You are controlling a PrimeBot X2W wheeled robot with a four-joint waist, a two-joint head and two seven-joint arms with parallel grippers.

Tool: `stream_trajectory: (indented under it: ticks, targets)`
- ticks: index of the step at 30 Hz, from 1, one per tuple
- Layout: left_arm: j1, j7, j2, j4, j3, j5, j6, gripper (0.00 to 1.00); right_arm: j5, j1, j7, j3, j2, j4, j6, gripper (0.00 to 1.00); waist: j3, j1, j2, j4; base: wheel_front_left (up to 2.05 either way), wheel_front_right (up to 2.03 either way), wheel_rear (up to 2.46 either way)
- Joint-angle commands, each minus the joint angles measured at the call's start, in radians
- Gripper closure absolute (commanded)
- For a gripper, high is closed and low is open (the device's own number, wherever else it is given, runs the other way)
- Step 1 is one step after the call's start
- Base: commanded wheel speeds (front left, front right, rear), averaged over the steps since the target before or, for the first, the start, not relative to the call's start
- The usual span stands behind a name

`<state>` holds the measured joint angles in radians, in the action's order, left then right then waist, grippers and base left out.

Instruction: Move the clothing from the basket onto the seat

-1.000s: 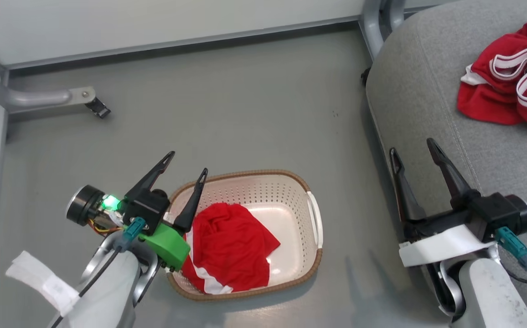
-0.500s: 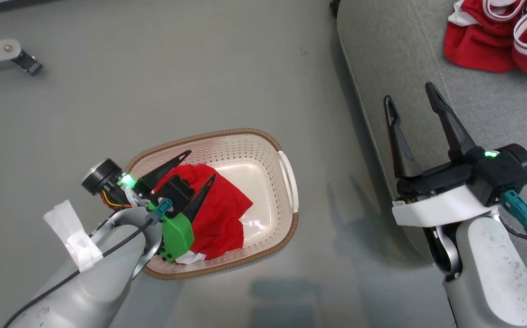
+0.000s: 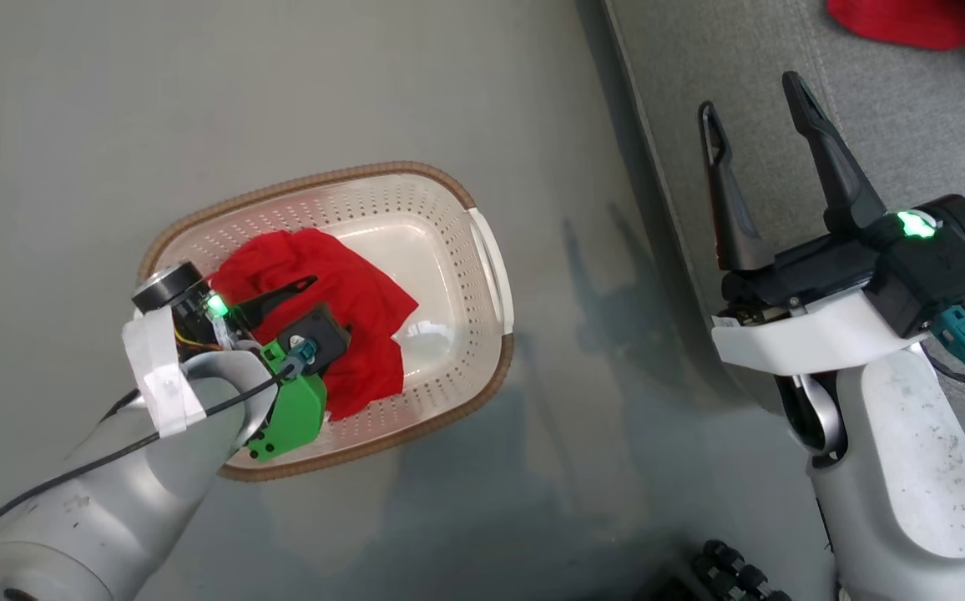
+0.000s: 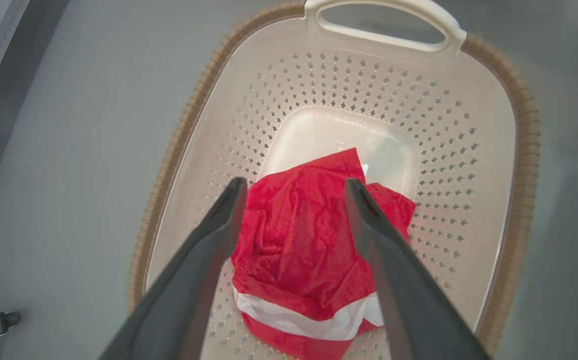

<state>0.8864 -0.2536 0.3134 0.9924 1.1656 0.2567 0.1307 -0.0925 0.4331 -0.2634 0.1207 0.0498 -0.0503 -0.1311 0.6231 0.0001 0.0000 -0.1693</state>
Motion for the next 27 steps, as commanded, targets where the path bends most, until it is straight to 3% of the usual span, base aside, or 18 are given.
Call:
stream_trajectory:
  ticks: [1,9,27]
  targets:
    - [0.034,0.006,-0.002,0.017,0.019,0.017,0.0,0.0,0.004,0.019,-0.002,0.003,0.001,-0.008,0.001,0.0,0.072,-0.0001,0.0,-0.03,0.0,0.0,0.0]
    - [0.129,0.082,-0.029,0.103,0.109,0.028,0.0,0.0,0.003,0.065,-0.002,0.012,0.001,-0.039,0.001,0.0,0.179,-0.0001,0.0,-0.042,0.0,0.0,0.0]
    - [0.216,0.361,-0.034,0.187,0.116,-0.076,0.0,0.0,0.001,0.081,-0.002,0.007,0.001,-0.112,0.001,0.0,0.334,-0.0001,0.0,-0.055,0.0,0.0,0.0]
